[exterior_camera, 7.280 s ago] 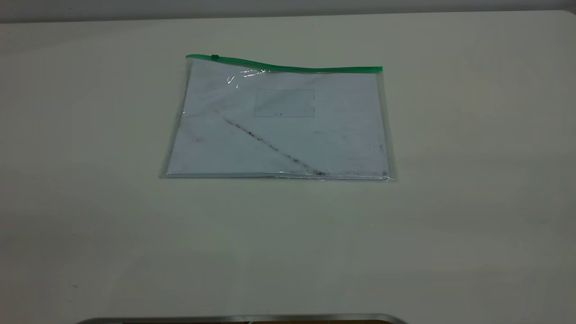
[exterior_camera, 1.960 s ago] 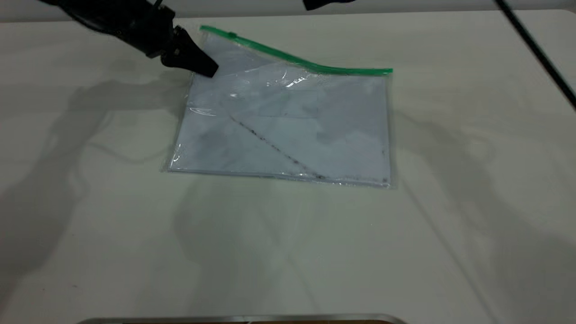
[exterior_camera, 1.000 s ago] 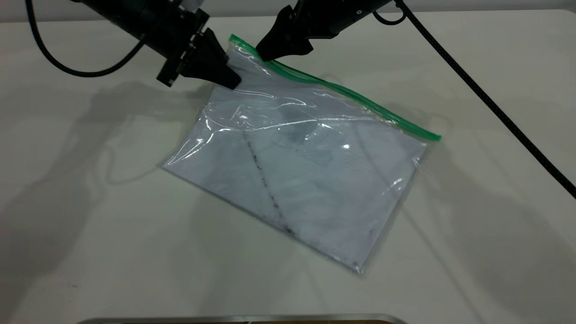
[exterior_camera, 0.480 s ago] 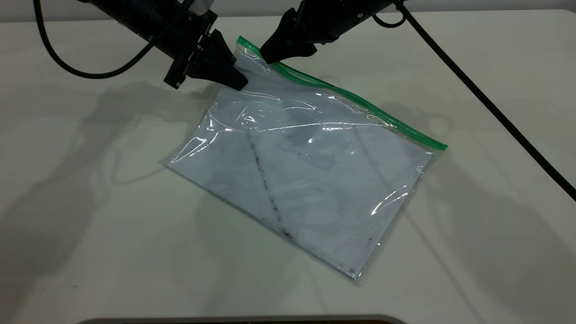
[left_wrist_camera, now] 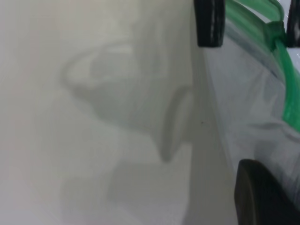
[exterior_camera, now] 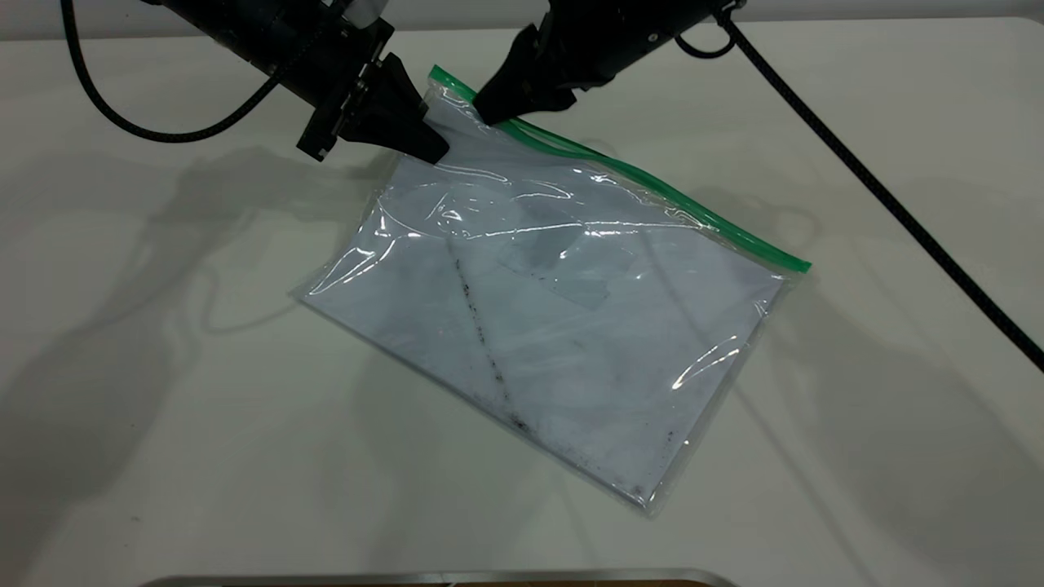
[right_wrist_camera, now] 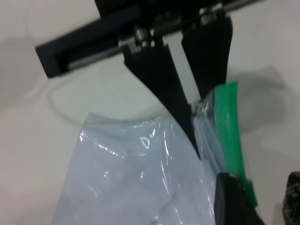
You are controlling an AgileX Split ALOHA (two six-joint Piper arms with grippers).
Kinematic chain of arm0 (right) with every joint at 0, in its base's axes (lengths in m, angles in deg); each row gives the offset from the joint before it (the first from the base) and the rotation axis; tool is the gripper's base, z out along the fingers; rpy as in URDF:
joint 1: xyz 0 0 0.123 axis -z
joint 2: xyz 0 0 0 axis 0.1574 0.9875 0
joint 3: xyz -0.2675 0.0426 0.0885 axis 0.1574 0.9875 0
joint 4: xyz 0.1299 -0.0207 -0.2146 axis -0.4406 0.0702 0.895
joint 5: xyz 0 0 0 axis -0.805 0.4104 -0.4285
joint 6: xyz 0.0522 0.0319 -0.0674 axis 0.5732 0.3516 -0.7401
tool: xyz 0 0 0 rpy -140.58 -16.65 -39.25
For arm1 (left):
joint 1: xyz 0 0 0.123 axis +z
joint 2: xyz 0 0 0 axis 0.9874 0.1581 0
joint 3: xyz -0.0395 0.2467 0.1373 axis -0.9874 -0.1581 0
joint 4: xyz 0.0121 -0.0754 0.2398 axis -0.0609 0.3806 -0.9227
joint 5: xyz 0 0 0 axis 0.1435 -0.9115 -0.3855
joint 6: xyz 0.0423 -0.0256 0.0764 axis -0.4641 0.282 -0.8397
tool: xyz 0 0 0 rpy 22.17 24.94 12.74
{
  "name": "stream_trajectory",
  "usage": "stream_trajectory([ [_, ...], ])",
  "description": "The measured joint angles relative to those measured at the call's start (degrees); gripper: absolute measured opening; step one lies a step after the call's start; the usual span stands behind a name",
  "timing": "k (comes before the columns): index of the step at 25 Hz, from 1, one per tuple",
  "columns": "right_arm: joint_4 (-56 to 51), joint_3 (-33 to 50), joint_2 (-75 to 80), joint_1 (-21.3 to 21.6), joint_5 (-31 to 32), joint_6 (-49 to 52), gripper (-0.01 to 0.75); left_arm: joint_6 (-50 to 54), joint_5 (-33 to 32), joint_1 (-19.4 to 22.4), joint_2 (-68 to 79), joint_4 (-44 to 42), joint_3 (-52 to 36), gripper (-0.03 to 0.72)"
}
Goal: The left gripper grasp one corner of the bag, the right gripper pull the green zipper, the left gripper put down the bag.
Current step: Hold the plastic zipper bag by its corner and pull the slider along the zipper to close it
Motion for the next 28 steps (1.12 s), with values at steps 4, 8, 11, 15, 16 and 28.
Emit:
stream_trajectory([
  [4, -0.48, 0.0, 0.12, 0.0, 0.12, -0.3, 0.3, 0.0, 0.0, 0.0, 0.0, 0.0, 0.0, 0.055],
  [8, -0.68, 0.0, 0.12, 0.0, 0.88, -0.35, 0.216, 0.0, 0.0, 0.0, 0.0, 0.0, 0.0, 0.055],
  [11, -0.85, 0.0, 0.12, 0.0, 1.23, -0.41, 0.092, -0.05, 0.0, 0.0, 0.0, 0.0, 0.0, 0.055],
  [15, -0.68, 0.0, 0.12, 0.0, 1.28, -0.52, 0.036, -0.05, 0.0, 0.0, 0.0, 0.11, 0.0, 0.055],
  [16, -0.64, 0.0, 0.12, 0.0, 1.28, -0.56, 0.036, -0.05, 0.0, 0.0, 0.0, 0.11, 0.0, 0.055],
  [28, 0.76, -0.41, 0.07, 0.29, -0.48, -0.56, 0.036, -0.16, -0.86, 2.05, 0.1, 6.98, -0.19, 0.053],
])
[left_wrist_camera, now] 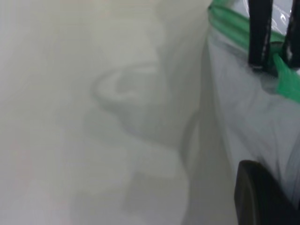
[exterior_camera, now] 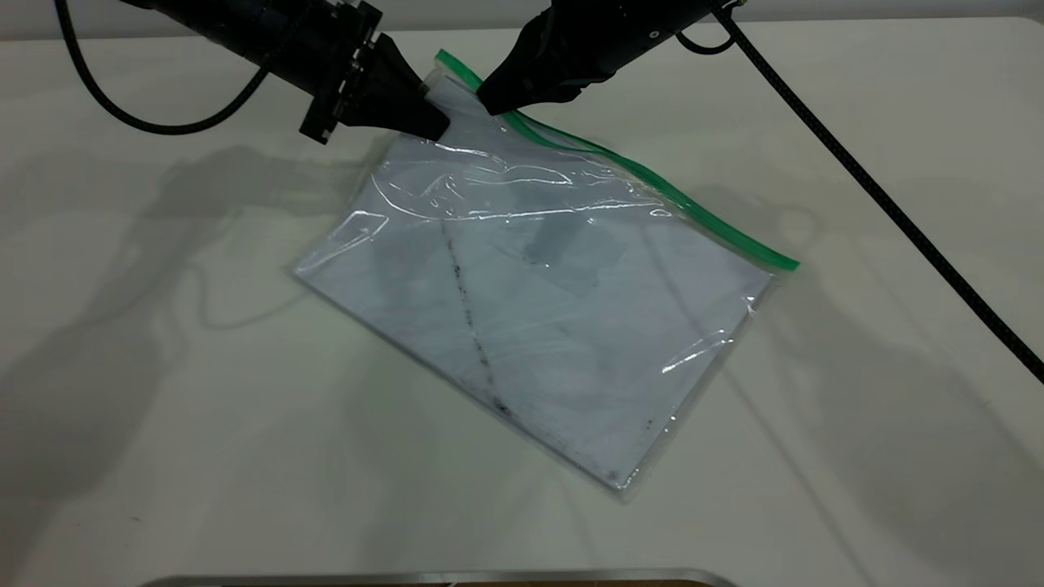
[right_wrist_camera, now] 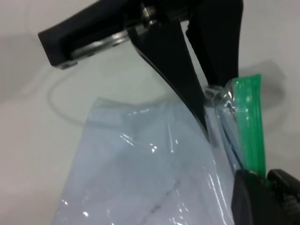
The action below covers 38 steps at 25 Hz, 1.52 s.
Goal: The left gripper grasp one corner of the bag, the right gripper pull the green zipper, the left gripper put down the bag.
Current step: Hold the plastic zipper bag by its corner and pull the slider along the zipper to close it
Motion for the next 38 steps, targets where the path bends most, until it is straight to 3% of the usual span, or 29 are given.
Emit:
stream_trajectory([
  [27, 2.85, -0.91, 2.97, -0.56, -9.31, -0.04, 0.036, -0.23, -4.25, 5.09, 0.29, 10.47, -0.06, 0.053],
  [35, 7.22, -0.48, 6.07, 4.99, -9.91, 5.38, 0.036, -0.23, -4.47, 7.23, 0.39, 14.01, -0.06, 0.053],
  [38, 8.15, -0.48, 6.17, 7.71, -6.56, 7.59, 0.036, -0.23, -4.54, 7.24, 0.33, 14.91, -0.01, 0.053],
])
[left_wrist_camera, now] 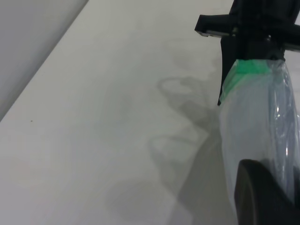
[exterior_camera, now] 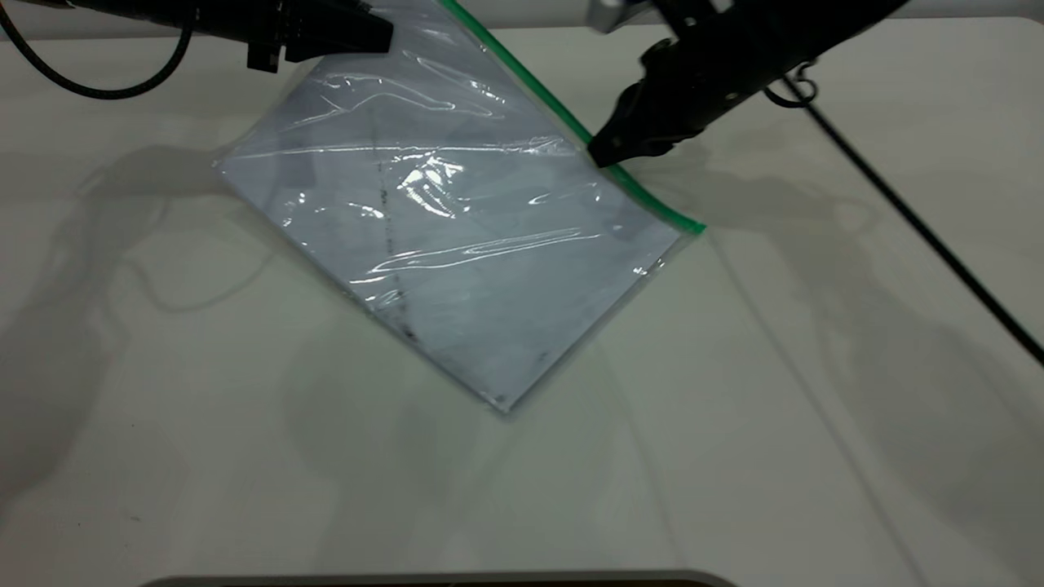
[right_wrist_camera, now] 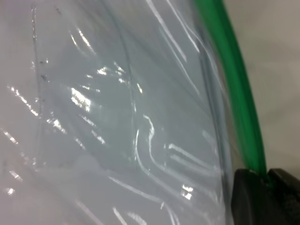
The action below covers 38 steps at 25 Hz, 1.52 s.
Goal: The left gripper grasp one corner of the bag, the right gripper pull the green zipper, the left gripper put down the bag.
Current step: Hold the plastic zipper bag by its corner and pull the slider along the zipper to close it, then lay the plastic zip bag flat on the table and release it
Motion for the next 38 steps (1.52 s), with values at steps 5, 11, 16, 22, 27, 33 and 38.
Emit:
stream_trajectory([
  [5, 8.32, 0.0, 0.02, 4.13, 8.67, 6.92, 0.036, 0.0, -0.26, 0.05, -0.04, 0.26, 0.0, 0.053],
  [11, 21.54, 0.0, 0.42, 7.03, 14.42, 15.76, 0.036, -0.07, -0.44, 0.61, -0.04, 0.82, 0.0, 0.053],
  [16, 22.85, 0.0, 0.49, 7.23, 17.56, 18.79, 0.04, 0.34, -0.64, 0.56, -0.04, 0.71, -0.05, 0.053],
  [22, 23.03, 0.0, -0.56, 7.38, 17.69, 19.22, 0.141, 5.71, -0.37, 0.94, -0.31, -4.97, 0.0, 0.053],
  [27, 22.69, 0.38, -5.45, 7.72, 17.76, 19.22, 0.374, 14.45, 0.1, 0.49, -0.13, -13.02, 0.05, 0.053],
  [33, 16.56, 0.49, -15.63, 7.72, 26.87, 19.92, 0.491, 24.5, 0.2, -4.27, 2.27, -14.5, 0.22, 0.056],
  [38, 14.89, 0.49, -23.93, 7.58, 37.27, 26.18, 0.482, 35.66, 0.57, -9.41, 2.51, -15.61, 0.22, 0.144],
])
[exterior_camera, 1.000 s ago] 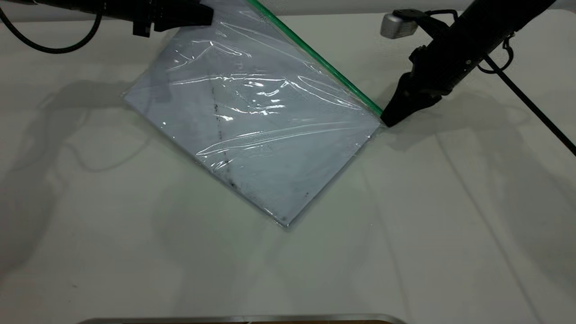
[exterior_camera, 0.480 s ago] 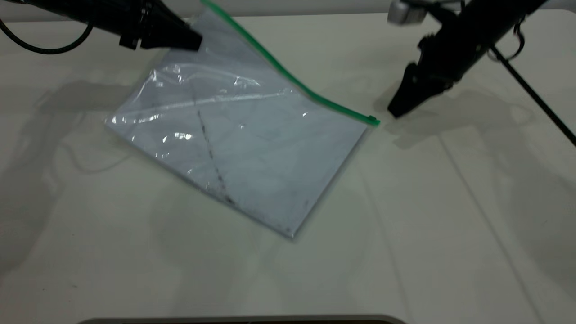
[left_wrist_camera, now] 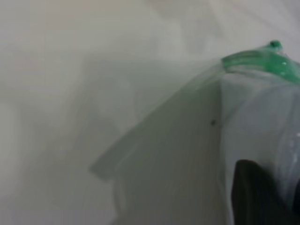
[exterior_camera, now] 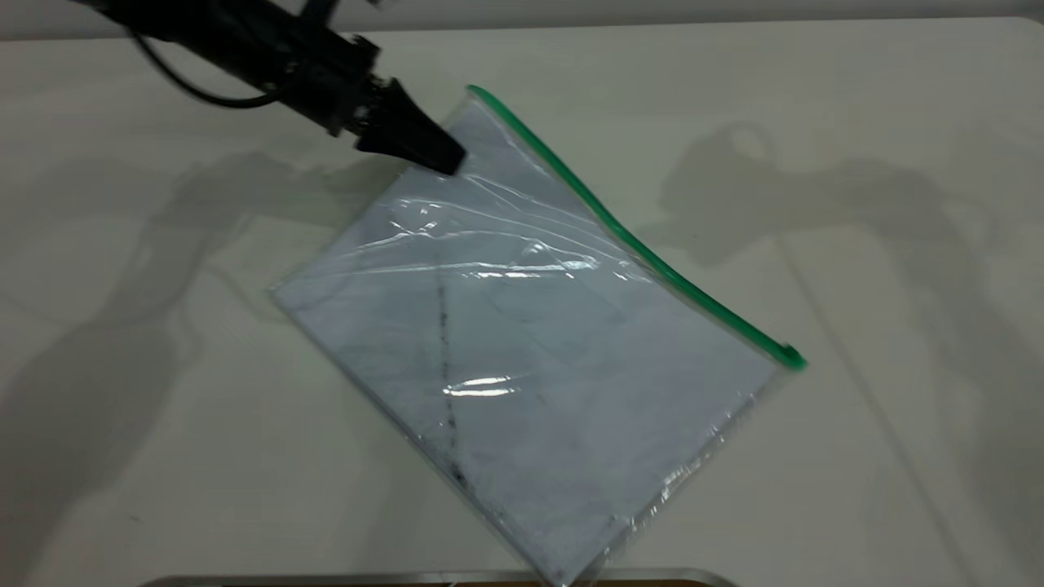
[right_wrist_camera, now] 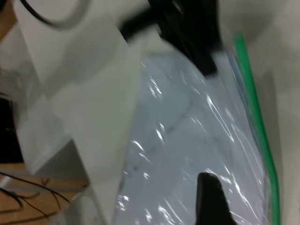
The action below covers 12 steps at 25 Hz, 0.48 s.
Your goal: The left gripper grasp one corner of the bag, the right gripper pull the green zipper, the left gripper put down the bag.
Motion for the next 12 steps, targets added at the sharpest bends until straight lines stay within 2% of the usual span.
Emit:
stream_trajectory([
  [3, 2.49, 0.05, -3.68, -0.01, 0.78, 7.57, 0.463, 5.42, 0.07, -0.52, -0.5, -0.34, 0.0, 0.279],
  [6, 5.59, 0.1, -6.88, -0.01, 0.99, 15.5, 0.447, 11.15, -0.29, 0.79, -2.89, -0.98, 0.0, 0.402],
  [9, 10.26, 0.35, -11.04, -0.05, 1.35, 22.86, 0.435, 15.12, -1.04, 3.87, -7.33, -1.04, 0.0, 0.463],
  [12, 14.1, 0.4, -16.73, -0.2, 1.68, 28.88, 0.428, 18.47, -1.15, 7.35, -13.0, -1.04, 0.0, 0.471],
])
